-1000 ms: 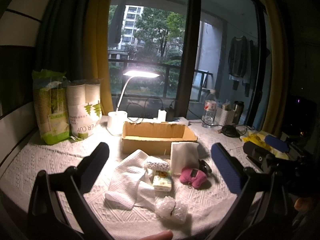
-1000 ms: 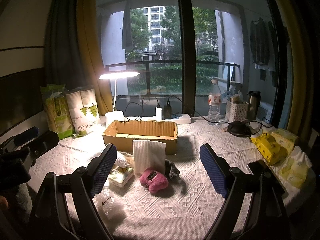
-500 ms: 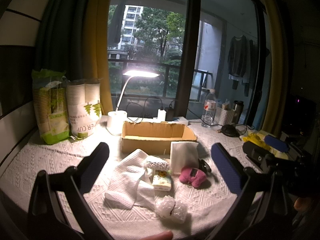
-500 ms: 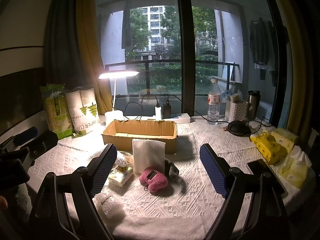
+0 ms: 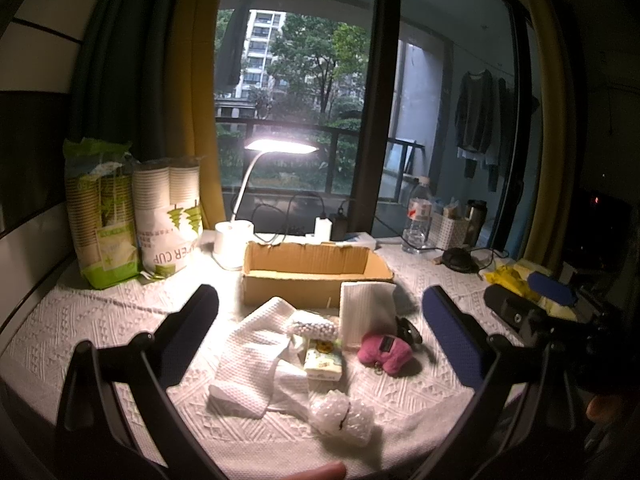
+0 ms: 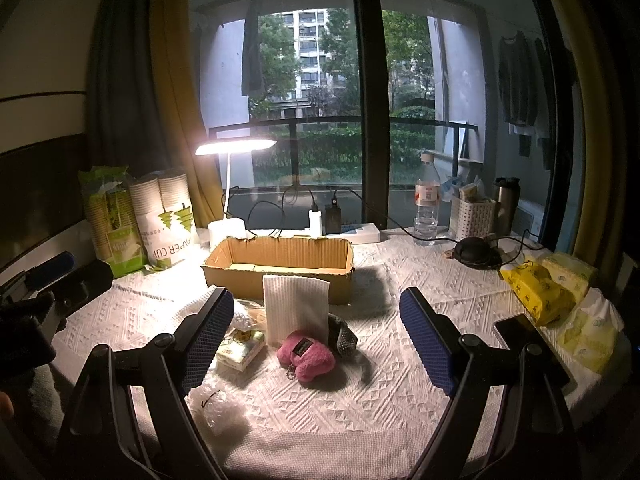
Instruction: Organize soft objects
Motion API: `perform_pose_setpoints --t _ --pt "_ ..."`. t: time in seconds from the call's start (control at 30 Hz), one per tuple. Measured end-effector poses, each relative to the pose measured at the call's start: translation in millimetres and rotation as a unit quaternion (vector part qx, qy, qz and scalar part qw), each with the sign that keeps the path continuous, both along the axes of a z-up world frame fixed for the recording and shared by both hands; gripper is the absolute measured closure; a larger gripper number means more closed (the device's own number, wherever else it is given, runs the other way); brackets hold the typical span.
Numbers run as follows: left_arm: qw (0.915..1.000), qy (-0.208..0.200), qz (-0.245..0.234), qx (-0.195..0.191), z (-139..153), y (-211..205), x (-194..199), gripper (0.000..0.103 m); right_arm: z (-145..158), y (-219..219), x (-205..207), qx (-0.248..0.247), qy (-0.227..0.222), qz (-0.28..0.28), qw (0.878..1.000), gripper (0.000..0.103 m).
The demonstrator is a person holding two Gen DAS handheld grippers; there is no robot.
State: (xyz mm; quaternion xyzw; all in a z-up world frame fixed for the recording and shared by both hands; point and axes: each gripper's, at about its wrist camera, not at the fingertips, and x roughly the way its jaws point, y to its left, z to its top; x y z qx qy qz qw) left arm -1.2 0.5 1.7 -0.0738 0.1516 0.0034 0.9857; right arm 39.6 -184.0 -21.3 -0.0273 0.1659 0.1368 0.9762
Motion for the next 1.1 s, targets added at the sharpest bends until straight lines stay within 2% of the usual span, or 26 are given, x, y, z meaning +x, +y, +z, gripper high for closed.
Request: perform_pose_setpoints --t 0.57,0.87,1.1 --pt "0.9997 0.025 -0.004 -0.001 -10 0 9 0.001 -12 1 8 0.0 0.019 -0.004 1.0 0.016" --pt "0.9975 0.069 -0.009 -0.008 -36 0 24 0.001 -34 -1 24 0.001 0.058 -0.009 0.998 0.016" --pt "0.9928 0.117 -0.025 -0.002 -65 -8 43 0.001 -57 0 40 0.001 0.091 -0.011 0.996 0.016"
